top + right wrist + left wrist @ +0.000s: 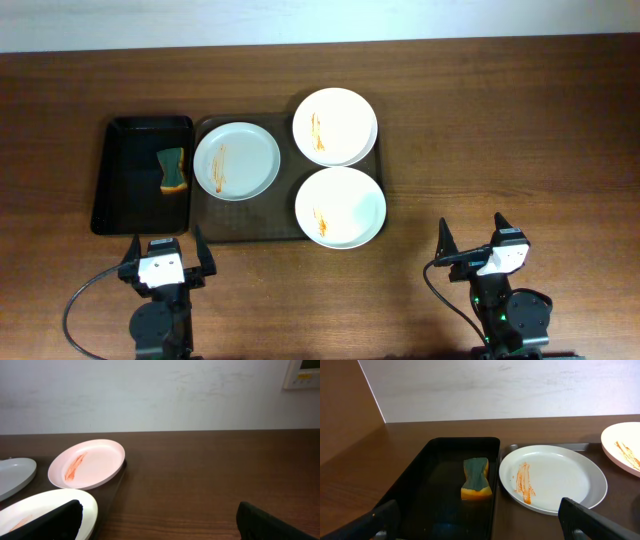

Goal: Clean dirty plates on tray and stack at the side

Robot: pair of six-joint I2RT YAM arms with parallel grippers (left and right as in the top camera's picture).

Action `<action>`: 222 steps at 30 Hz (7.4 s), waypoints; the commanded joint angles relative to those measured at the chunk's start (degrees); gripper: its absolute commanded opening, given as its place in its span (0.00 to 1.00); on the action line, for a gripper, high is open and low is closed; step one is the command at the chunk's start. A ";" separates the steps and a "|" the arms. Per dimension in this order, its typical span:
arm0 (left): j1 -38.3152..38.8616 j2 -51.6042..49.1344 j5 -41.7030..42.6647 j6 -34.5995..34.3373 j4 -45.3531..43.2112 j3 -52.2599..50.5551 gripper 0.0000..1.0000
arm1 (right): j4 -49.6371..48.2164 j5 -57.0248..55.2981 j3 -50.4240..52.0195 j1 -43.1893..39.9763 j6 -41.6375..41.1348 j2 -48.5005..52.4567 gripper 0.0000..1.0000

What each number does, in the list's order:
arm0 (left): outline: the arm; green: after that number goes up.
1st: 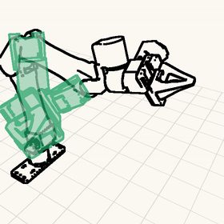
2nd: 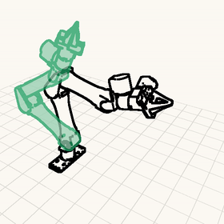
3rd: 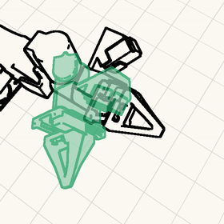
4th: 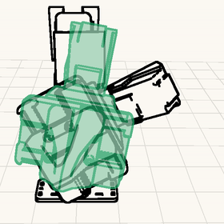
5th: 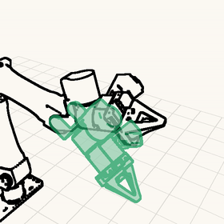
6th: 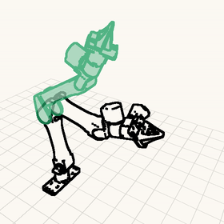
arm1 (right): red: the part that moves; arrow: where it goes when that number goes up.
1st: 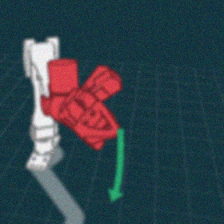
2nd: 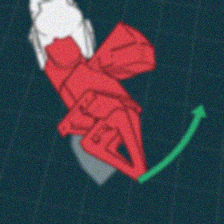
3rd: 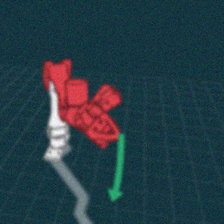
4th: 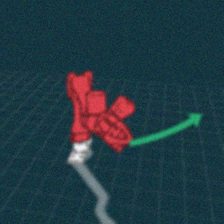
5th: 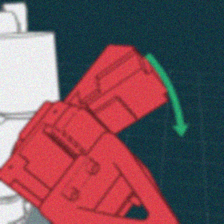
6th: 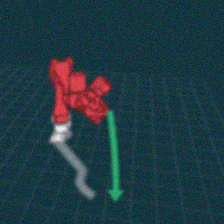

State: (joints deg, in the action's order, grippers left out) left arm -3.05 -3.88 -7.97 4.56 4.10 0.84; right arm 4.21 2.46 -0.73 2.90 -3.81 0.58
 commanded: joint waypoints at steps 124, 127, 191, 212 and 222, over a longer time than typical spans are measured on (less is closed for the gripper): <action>-2.75 -88.39 -13.92 -17.79 48.59 87.12 0.91 | 25.05 2.64 -102.05 35.04 -21.42 127.64 0.51; -3.30 -88.52 -13.92 -13.60 48.57 87.12 0.91 | 22.88 -0.85 -102.05 35.78 -25.90 129.35 0.44; -9.33 -114.33 10.60 -3.65 40.65 86.51 0.46 | 29.46 9.73 -103.34 32.09 -23.21 135.12 0.04; -9.33 -111.93 12.28 -5.38 45.03 90.55 0.01 | 29.35 9.77 -103.34 32.09 -23.23 135.12 0.04; -9.38 -103.67 5.22 -5.40 52.89 91.10 0.01 | 28.94 11.76 -103.45 31.91 -23.23 135.10 0.04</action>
State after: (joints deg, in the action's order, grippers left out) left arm -12.36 -107.35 -0.51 -0.23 56.77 91.53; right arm 33.21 13.85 -103.42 34.98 -27.20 134.32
